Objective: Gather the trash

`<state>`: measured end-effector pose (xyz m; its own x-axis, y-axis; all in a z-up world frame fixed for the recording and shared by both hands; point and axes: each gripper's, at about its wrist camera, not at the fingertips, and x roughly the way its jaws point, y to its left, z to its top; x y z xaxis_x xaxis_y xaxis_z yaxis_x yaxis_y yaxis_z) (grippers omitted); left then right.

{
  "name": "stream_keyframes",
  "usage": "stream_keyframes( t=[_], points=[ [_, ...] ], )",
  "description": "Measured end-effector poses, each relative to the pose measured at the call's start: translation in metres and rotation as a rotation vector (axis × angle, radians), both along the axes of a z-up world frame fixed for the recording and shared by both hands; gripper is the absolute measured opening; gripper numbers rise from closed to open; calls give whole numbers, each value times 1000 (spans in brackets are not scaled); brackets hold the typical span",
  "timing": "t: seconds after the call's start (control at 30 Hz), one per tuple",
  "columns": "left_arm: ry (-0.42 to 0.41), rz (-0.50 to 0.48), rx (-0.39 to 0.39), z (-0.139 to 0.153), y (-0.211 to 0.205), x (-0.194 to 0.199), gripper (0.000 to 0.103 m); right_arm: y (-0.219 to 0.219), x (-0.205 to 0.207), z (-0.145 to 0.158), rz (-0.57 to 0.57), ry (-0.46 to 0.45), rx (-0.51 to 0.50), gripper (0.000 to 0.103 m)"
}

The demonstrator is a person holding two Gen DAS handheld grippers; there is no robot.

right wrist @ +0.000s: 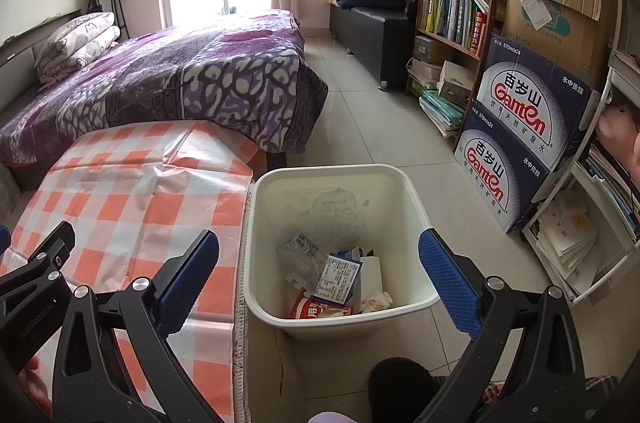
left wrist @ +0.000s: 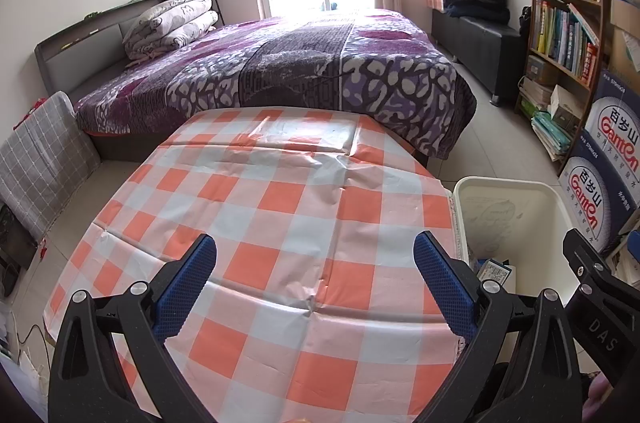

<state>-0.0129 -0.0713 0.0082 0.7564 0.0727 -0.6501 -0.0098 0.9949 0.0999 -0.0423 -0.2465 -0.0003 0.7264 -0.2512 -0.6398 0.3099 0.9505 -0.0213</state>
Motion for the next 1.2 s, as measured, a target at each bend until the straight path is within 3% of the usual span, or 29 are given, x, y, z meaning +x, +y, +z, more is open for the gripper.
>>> stream_keyframes(
  t=[1.2],
  points=[
    [10,-32,1,-4,1,-5,96,-4,-4,-5,2,10,3,96]
  ],
)
